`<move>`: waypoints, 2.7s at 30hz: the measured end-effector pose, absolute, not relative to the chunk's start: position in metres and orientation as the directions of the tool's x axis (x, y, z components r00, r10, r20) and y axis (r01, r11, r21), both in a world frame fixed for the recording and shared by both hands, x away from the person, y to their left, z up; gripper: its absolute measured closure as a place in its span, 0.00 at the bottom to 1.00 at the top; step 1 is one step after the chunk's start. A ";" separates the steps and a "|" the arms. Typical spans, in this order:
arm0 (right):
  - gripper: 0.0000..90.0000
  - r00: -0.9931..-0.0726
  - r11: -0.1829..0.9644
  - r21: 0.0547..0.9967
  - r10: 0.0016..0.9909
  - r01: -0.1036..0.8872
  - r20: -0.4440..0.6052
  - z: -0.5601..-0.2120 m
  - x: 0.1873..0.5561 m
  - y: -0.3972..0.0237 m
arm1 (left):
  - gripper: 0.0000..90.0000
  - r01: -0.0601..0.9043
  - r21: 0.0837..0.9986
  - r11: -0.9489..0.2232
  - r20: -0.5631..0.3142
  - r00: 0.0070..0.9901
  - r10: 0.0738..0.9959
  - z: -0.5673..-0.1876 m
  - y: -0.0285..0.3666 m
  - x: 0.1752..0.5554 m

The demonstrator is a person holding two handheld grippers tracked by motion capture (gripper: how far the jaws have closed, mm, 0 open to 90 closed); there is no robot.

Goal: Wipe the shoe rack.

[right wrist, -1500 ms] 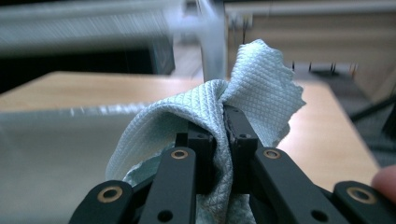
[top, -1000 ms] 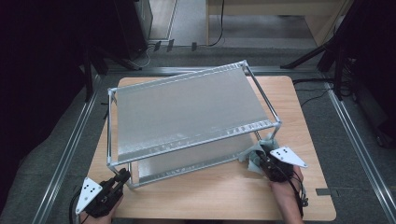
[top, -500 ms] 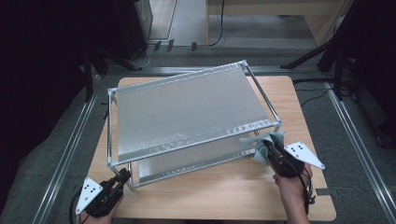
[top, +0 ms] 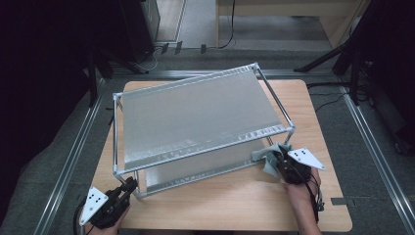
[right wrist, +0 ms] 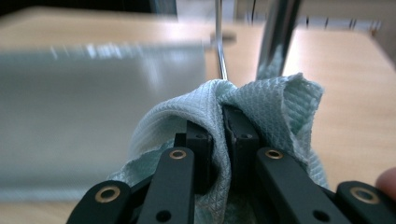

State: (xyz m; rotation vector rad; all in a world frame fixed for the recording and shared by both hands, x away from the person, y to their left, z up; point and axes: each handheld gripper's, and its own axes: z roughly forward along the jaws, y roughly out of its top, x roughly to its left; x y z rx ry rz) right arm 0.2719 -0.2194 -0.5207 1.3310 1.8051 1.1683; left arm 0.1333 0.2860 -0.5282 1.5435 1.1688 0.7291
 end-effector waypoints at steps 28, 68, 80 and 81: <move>0.80 -0.404 0.229 0.842 0.914 0.489 -0.014 -0.529 0.228 -0.267 | 0.87 0.319 0.947 -0.040 -0.102 0.417 0.903 -0.526 0.263 0.127; 0.91 -0.230 0.158 0.765 0.973 0.625 -0.013 -0.547 0.222 -0.260 | 0.78 0.313 0.948 -0.052 -0.121 0.508 0.853 -0.527 0.251 0.130; 0.91 -0.194 0.109 0.962 0.979 0.249 -0.060 -0.430 0.220 -0.247 | 0.88 0.299 0.949 -0.095 -0.085 0.537 0.839 -0.526 0.245 0.126; 0.91 -0.195 0.110 0.971 0.978 0.211 -0.069 -0.416 0.224 -0.243 | 0.88 0.296 0.950 -0.102 -0.078 0.539 0.839 -0.526 0.245 0.126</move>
